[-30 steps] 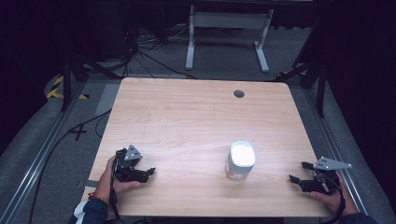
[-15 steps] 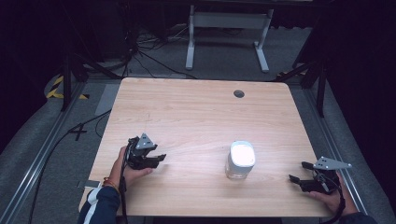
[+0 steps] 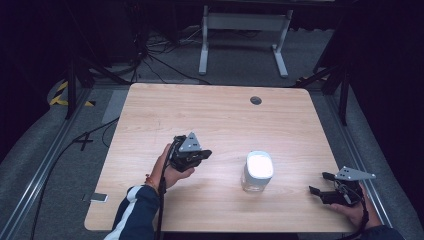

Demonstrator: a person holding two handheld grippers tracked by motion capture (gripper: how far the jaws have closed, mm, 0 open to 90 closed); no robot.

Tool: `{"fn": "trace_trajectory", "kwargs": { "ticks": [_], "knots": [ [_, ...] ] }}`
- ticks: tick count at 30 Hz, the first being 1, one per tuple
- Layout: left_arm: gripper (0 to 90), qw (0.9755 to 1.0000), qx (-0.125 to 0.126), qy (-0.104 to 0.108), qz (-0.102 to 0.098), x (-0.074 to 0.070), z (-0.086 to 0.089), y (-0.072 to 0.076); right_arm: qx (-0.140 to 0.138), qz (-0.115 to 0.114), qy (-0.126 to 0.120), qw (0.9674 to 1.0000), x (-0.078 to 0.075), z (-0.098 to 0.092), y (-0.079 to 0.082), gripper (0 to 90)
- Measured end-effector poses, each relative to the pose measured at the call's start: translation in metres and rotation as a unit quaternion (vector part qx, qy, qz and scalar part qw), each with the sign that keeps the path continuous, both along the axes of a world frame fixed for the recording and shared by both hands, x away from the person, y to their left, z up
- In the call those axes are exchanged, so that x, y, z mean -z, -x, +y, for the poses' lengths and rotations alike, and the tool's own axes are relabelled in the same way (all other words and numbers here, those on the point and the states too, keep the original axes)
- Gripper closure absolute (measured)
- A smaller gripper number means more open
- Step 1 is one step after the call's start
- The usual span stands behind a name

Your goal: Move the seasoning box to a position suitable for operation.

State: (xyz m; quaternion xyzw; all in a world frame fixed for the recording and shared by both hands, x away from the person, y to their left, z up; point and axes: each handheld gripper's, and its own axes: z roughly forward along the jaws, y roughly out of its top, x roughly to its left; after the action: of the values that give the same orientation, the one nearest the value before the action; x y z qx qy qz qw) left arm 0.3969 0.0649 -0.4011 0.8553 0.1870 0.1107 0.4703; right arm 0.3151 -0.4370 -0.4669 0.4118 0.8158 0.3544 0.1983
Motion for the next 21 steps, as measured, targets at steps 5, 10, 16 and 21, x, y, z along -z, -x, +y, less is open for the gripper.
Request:
{"fn": "trace_trajectory", "kwargs": {
  "ticks": [5, 10, 16, 21],
  "knots": [
    [89.8, 0.9995, 0.026, 0.018, -0.010, -0.010, -0.021, -0.003, 0.002, -0.001, 0.000, 1.0000, 0.000, -0.001, 0.002, 19.0],
    [89.8, 0.9977, 0.055, 0.037, -0.016, -0.022, -0.047, -0.003, 0.000, -0.002, 0.001, 1.0000, 0.000, -0.001, 0.002, 19.1],
    [89.9, 0.9957, 0.084, 0.032, -0.022, -0.032, -0.075, -0.005, -0.003, -0.001, 0.000, 1.0000, 0.000, -0.001, 0.001, 19.1],
    [90.0, 0.9944, 0.101, 0.025, -0.016, -0.031, -0.096, -0.010, -0.002, -0.001, 0.001, 1.0000, 0.000, -0.001, 0.002, 19.3]
  ]
}}
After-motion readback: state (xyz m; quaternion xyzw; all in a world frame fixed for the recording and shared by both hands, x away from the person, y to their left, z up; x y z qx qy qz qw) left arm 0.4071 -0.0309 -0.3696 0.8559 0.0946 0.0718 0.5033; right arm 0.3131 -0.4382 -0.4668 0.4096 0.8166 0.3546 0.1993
